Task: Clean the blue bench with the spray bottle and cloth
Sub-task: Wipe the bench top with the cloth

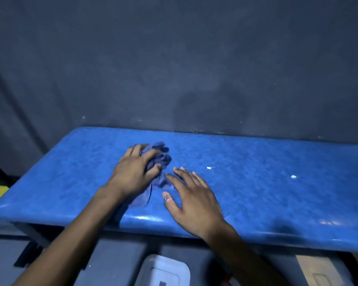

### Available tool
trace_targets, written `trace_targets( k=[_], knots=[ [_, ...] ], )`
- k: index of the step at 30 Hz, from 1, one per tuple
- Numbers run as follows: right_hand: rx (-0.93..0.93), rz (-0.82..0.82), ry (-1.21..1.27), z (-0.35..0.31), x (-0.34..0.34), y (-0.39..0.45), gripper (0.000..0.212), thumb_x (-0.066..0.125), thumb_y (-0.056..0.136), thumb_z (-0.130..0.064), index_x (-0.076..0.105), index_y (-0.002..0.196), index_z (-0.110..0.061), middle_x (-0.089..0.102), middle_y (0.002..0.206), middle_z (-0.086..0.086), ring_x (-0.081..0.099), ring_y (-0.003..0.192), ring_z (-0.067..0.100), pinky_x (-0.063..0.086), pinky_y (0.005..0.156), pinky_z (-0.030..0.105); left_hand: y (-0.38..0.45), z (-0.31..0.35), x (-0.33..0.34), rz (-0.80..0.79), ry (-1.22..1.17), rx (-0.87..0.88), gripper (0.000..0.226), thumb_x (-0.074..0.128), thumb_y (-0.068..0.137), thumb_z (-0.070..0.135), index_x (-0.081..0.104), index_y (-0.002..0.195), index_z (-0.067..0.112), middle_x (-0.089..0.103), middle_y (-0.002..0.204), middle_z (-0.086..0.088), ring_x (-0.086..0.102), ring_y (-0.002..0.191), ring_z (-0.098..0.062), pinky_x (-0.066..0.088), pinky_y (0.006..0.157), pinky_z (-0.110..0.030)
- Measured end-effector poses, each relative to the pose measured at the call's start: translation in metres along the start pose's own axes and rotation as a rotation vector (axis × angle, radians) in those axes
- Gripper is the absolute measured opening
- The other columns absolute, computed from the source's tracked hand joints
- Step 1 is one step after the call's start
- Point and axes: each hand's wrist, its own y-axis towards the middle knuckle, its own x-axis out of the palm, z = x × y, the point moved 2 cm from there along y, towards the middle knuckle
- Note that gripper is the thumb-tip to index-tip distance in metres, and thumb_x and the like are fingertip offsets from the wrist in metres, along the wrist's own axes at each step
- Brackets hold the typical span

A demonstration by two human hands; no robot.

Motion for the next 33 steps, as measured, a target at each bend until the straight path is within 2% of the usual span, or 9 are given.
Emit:
trace_targets(
  k=[3,8,11,14,16,21,25,30,33],
  knots=[
    [-0.003,0.011,0.014,0.001,0.000,-0.001,0.059,0.034,0.095,-0.055,0.042,0.148,-0.032,0.037,0.161,-0.005,0.025,0.152,0.011,0.012,0.127,0.032,-0.040,-0.020,-0.016,-0.064,-0.035,0.061,0.054,0.043,0.091,0.062,0.056,0.139,0.041,0.054,0.146,-0.001,0.051,0.131,-0.027,0.044,0.112,-0.045],
    [0.004,0.032,0.030,0.000,-0.001,0.000,0.055,0.038,0.095,-0.055,0.046,0.145,-0.031,0.041,0.158,-0.004,0.028,0.150,0.012,0.017,0.125,0.036,-0.017,-0.073,-0.028,0.061,0.012,-0.208,0.047,0.059,0.099,0.045,0.063,0.139,0.022,0.053,0.139,-0.023,0.049,0.132,-0.047,0.039,0.114,-0.053],
    [0.006,0.032,0.026,-0.002,-0.005,0.002,0.054,0.041,0.094,-0.055,0.048,0.142,-0.031,0.044,0.155,-0.003,0.033,0.147,0.015,0.021,0.124,0.037,0.008,-0.049,-0.024,0.060,0.001,-0.281,0.061,0.055,0.094,0.057,0.059,0.144,0.023,0.047,0.147,-0.028,0.039,0.141,-0.046,0.030,0.120,-0.049],
    [-0.005,0.007,0.028,-0.003,-0.012,0.002,0.055,0.043,0.094,-0.053,0.049,0.143,-0.029,0.044,0.155,-0.002,0.033,0.147,0.017,0.020,0.124,0.037,0.008,-0.005,-0.019,-0.013,-0.021,-0.158,0.082,0.038,0.078,0.072,0.063,0.141,0.026,0.054,0.141,-0.023,0.045,0.137,-0.041,0.033,0.116,-0.044],
    [-0.012,-0.021,0.046,-0.004,-0.018,0.001,0.055,0.045,0.095,-0.052,0.049,0.143,-0.026,0.043,0.156,-0.001,0.031,0.148,0.018,0.018,0.125,0.036,-0.008,0.017,-0.016,-0.034,-0.045,-0.046,0.077,0.034,0.078,0.071,0.066,0.135,0.031,0.059,0.133,-0.014,0.050,0.130,-0.037,0.036,0.112,-0.042],
    [0.056,0.063,0.031,0.033,-0.049,-0.032,0.054,0.041,0.094,-0.057,0.054,0.139,-0.029,0.049,0.152,-0.002,0.038,0.146,0.017,0.020,0.125,0.035,-0.029,0.017,-0.023,0.028,-0.165,-0.032,0.038,0.062,0.091,0.047,0.066,0.128,0.043,0.060,0.125,0.001,0.059,0.120,-0.027,0.046,0.103,-0.041],
    [0.241,0.029,-0.125,0.111,-0.082,-0.067,0.063,0.042,0.094,-0.063,0.047,0.147,-0.029,0.040,0.159,-0.001,0.032,0.150,0.018,0.016,0.126,0.036,-0.009,0.027,-0.017,0.140,-0.277,-0.055,0.033,0.071,0.096,0.035,0.065,0.127,0.043,0.058,0.117,0.006,0.062,0.117,-0.023,0.046,0.097,-0.037],
    [0.322,-0.026,-0.175,0.144,-0.082,-0.084,0.073,0.023,0.091,-0.073,0.027,0.155,-0.039,0.020,0.167,-0.010,0.013,0.155,0.011,0.004,0.128,0.034,0.032,0.093,0.019,0.131,-0.477,0.041,0.033,0.069,0.097,0.039,0.064,0.130,0.042,0.057,0.127,0.004,0.057,0.126,-0.020,0.045,0.111,-0.039],
    [0.333,0.010,-0.177,0.143,-0.079,-0.083,0.076,0.020,0.088,-0.075,0.027,0.155,-0.040,0.019,0.167,-0.011,0.013,0.155,0.010,0.004,0.127,0.034,0.053,0.136,0.056,-0.017,-0.187,0.158,0.042,0.051,0.100,0.059,0.054,0.141,0.047,0.054,0.142,0.003,0.046,0.138,-0.024,0.033,0.120,-0.049]
  ],
)
